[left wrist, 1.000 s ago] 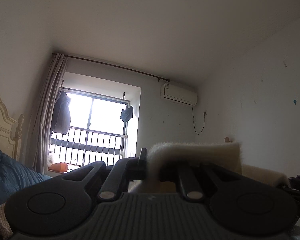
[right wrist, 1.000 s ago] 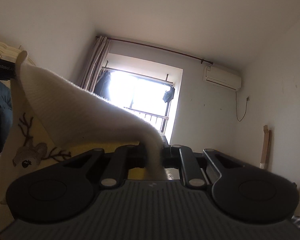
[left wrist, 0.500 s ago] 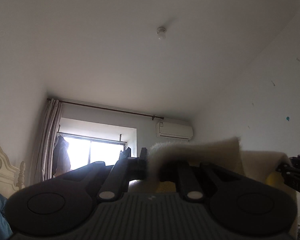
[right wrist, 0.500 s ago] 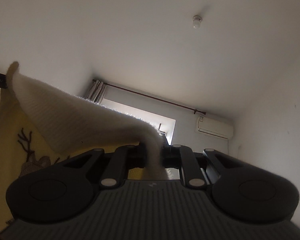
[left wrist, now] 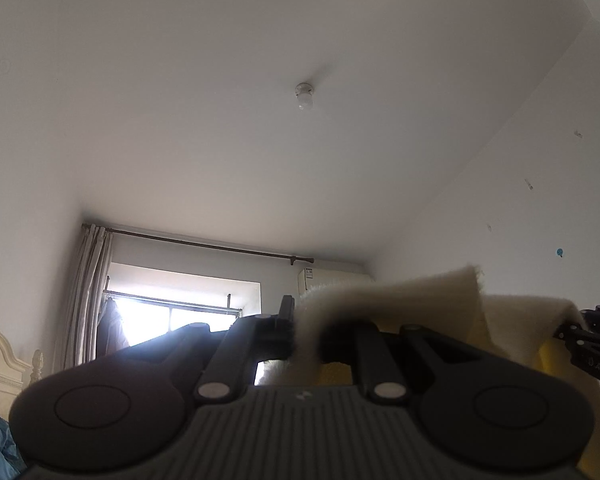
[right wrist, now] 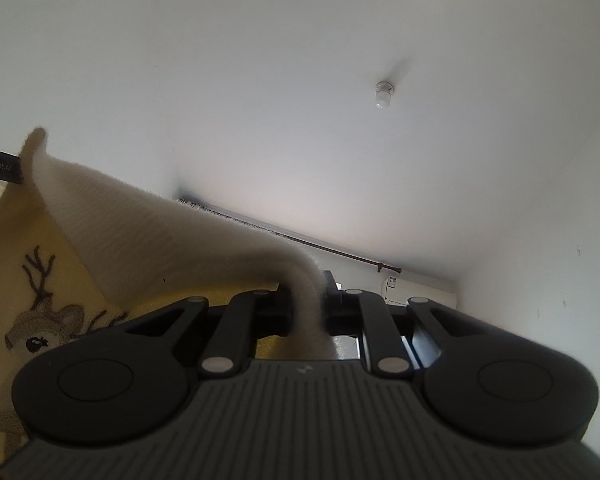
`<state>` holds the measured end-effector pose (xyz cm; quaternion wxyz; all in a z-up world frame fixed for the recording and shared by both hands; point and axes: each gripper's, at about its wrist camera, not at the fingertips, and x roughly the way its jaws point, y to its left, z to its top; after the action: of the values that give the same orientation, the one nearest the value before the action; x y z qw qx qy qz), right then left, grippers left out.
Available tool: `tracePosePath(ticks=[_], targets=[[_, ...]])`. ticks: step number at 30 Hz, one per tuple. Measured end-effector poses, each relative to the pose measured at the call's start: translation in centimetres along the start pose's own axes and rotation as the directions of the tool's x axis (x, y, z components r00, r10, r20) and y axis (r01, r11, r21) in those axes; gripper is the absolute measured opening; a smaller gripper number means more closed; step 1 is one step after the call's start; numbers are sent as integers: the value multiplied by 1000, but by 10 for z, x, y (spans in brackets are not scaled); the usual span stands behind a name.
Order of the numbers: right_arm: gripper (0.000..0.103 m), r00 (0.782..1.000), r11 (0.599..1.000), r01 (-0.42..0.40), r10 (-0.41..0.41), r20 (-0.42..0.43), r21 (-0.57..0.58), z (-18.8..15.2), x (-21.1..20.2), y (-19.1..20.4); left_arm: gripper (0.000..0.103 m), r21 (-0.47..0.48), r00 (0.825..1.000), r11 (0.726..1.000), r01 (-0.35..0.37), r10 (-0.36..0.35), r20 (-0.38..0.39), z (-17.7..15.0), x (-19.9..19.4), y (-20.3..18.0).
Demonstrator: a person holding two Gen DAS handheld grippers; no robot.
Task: Fold clothes
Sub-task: 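Raise both grippers high, holding the cream sweater up and shaking it out, then lower the sweater onto the bed and open both grippers to release it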
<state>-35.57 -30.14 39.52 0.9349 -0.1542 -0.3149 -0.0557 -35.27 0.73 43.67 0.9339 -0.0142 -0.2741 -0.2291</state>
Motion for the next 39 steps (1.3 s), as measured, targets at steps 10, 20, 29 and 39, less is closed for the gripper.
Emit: tracePosePath(ticks=[10, 20, 29, 39], targets=[[11, 988, 999, -19, 15, -155, -26, -89, 55, 14, 11, -4, 986, 999, -37, 36, -161, -73, 47, 5], [11, 911, 995, -64, 27, -411, -79, -263, 159, 38, 11, -15, 892, 996, -87, 71, -447, -267, 172, 37], [11, 744, 976, -191, 72, -665, -108, -426, 208, 103, 11, -1, 707, 991, -131, 93, -701, -482, 256, 104], [20, 364, 973, -184, 197, -910, 137, -567, 190, 184, 55, -23, 440, 980, -196, 67, -895, -624, 240, 158]])
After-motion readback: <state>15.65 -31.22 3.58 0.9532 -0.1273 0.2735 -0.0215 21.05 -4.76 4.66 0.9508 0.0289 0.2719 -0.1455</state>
